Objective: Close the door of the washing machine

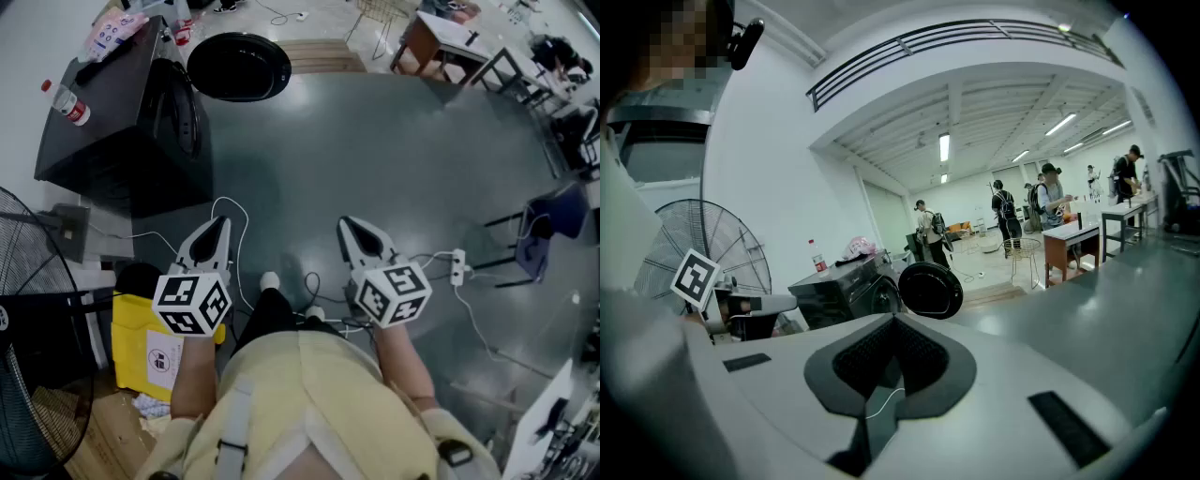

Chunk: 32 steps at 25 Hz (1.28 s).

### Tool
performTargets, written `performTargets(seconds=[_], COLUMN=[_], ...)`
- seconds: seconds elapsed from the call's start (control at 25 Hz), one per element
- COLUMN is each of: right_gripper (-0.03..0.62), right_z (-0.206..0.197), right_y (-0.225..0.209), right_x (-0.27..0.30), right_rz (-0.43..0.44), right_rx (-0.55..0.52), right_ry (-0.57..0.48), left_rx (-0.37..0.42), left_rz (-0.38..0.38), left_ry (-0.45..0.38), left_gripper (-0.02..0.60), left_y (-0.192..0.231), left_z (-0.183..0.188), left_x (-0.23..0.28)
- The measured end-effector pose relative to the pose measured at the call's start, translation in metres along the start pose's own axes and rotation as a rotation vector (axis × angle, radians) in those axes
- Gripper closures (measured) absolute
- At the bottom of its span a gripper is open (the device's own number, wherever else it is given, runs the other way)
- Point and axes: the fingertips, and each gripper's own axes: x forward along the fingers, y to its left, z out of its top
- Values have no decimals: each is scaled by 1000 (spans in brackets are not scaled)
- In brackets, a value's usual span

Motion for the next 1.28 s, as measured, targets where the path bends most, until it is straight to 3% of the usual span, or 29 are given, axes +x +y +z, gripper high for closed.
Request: performTargets(seconds=[0.44, 1.08, 1.28], right_gripper=[589, 589, 589], right_z=[9, 23, 32], right_y=[-5, 32, 49], right_x=[39, 124, 147], right_rz=[-23, 67, 97], right_rx=[30, 65, 30], right_ry=[-4, -6, -2], left_rx=[-15, -10, -10], left_rz=[-27, -25, -20], left_ry=[24, 24, 19], left_gripper=[561, 561, 561], left_y=[26, 92, 111], left_z=[5, 25, 29], left_x=[26, 32, 40])
